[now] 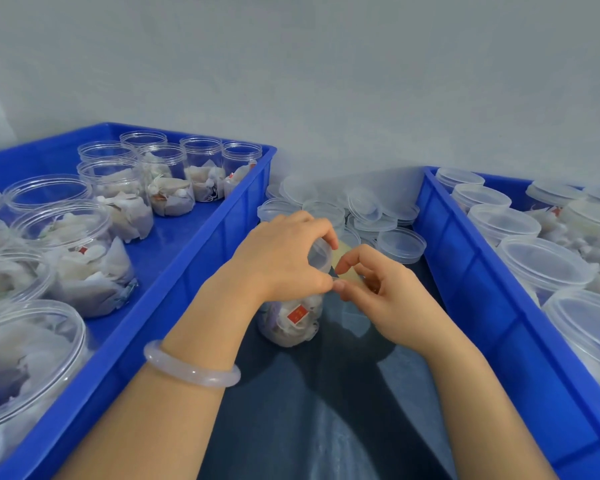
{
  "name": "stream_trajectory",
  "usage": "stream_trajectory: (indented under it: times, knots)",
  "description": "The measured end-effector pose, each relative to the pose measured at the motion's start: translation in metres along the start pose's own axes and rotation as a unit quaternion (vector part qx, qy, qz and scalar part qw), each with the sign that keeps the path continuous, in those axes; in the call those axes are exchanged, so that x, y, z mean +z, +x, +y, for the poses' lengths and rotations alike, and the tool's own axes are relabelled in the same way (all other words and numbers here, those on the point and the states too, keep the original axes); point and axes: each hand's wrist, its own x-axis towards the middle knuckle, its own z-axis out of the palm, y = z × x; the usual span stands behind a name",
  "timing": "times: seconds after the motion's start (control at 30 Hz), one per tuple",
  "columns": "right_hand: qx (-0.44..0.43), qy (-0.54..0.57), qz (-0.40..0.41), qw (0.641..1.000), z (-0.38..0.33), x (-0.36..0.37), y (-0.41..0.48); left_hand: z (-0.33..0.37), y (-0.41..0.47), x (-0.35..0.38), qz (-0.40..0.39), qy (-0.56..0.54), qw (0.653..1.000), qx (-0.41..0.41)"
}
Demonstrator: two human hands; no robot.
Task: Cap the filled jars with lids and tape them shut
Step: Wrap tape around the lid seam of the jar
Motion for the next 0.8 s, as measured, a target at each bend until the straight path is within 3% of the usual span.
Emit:
stream_trajectory:
  times: [0.4, 0.8]
  knots:
    - [0.02, 0.052, 0.049, 0.997, 0.003, 0.005, 0.0, 0.012, 0.007, -0.003, -0.024, -0.01, 1.0, -0.001]
    - [-0.029, -0.072, 0.138, 0.987, -0.009, 0.023, -0.013, 0.036, 0.009, 0.01, 0.0, 0.071, 0.996, -0.06]
